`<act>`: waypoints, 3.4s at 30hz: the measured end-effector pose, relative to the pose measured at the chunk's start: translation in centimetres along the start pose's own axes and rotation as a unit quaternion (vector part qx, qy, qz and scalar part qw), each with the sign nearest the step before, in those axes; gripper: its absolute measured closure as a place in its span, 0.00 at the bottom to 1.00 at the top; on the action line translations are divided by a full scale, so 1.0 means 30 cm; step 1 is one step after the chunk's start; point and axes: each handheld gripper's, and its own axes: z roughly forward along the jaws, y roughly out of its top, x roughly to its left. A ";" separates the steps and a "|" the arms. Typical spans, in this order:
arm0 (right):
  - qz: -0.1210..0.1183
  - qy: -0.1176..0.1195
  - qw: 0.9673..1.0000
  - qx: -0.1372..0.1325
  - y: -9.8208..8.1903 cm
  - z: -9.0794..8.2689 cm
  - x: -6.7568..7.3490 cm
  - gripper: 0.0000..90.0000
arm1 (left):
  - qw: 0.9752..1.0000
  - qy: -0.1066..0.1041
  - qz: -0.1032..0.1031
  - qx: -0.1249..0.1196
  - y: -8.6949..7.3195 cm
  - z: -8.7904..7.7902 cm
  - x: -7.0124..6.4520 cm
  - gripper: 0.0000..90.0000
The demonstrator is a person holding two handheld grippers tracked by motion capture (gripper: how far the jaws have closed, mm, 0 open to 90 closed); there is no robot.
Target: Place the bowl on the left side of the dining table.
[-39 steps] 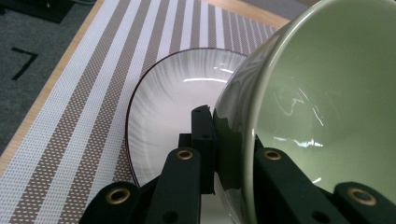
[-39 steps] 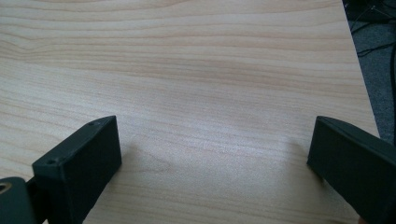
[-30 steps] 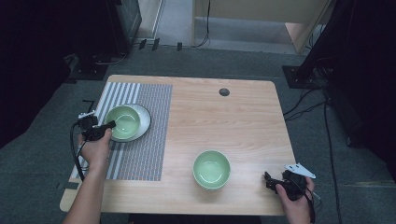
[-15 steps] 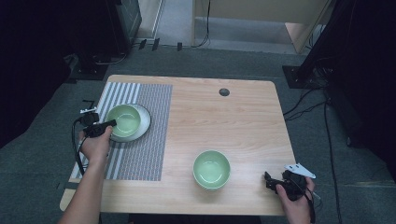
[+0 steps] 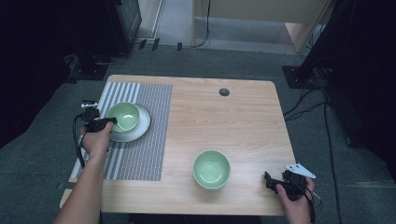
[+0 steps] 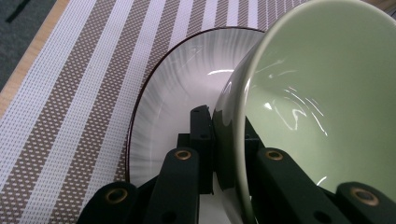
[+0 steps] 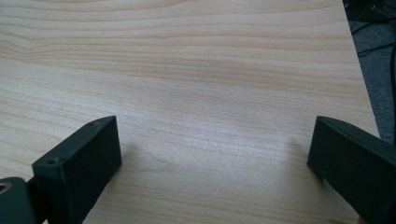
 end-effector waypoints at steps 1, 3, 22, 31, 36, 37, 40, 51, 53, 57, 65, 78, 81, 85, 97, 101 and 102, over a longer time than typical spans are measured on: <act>0.000 0.000 1.000 0.000 0.000 0.000 0.000 0.03 | 1.000 0.001 0.000 0.002 0.001 0.000 -0.001 0.92; 0.000 0.000 1.000 0.000 0.000 0.000 0.000 0.03 | 1.000 0.004 0.002 0.005 0.007 0.000 -0.004 0.92; 0.000 0.000 1.000 0.000 0.000 0.000 0.000 0.02 | 1.000 0.000 0.003 0.020 0.019 0.005 -0.001 0.85; 0.000 0.000 1.000 0.000 0.000 0.000 0.000 0.02 | 1.000 0.002 0.017 0.022 0.002 0.002 -0.011 0.81; 0.000 0.000 1.000 0.000 0.000 0.000 0.000 0.02 | 1.000 -0.011 0.016 0.015 -0.003 -0.003 -0.009 0.69; 0.000 0.000 1.000 0.000 0.000 0.000 0.000 0.02 | 1.000 -0.010 0.015 0.012 -0.003 -0.004 -0.010 0.65; 0.000 0.000 1.000 0.000 0.000 0.000 0.000 0.02 | 1.000 -0.012 0.018 -0.001 -0.001 -0.015 -0.012 0.50; 0.002 -0.003 1.000 0.003 0.001 0.003 -0.001 0.00 | 0.998 -0.009 0.055 -0.024 -0.014 -0.050 -0.038 0.17; 0.003 -0.004 1.000 0.004 0.001 0.003 -0.001 0.00 | 0.998 -0.008 0.056 -0.035 -0.015 -0.062 -0.042 0.17; 0.006 -0.008 1.000 0.004 0.002 0.003 0.000 0.00 | 0.996 -0.018 0.070 -0.043 -0.018 -0.076 -0.052 0.09; 0.010 -0.012 1.000 0.003 0.003 0.005 0.000 0.00 | 0.991 -0.010 0.111 -0.074 -0.031 -0.106 -0.074 0.09; 0.010 -0.012 1.000 0.003 0.003 0.005 0.000 0.00 | 0.986 -0.026 0.133 -0.100 -0.063 -0.147 -0.083 0.09; 0.010 -0.012 1.000 0.003 0.003 0.005 0.001 0.00 | 0.985 -0.025 0.136 -0.103 -0.071 -0.154 -0.083 0.09; 0.010 -0.012 1.000 0.003 0.003 0.005 0.001 0.00 | 0.984 -0.029 0.138 -0.108 -0.081 -0.168 -0.077 0.09; 0.010 -0.012 1.000 0.003 0.003 0.005 0.000 0.00 | 0.981 -0.036 0.147 -0.123 -0.114 -0.209 -0.067 0.09; 0.010 -0.012 1.000 0.003 0.003 0.005 0.000 0.00 | 0.980 -0.038 0.151 -0.126 -0.126 -0.220 -0.066 0.09; 0.010 -0.012 1.000 0.003 0.003 0.005 0.000 0.00 | 0.980 -0.039 0.152 -0.126 -0.129 -0.223 -0.065 0.09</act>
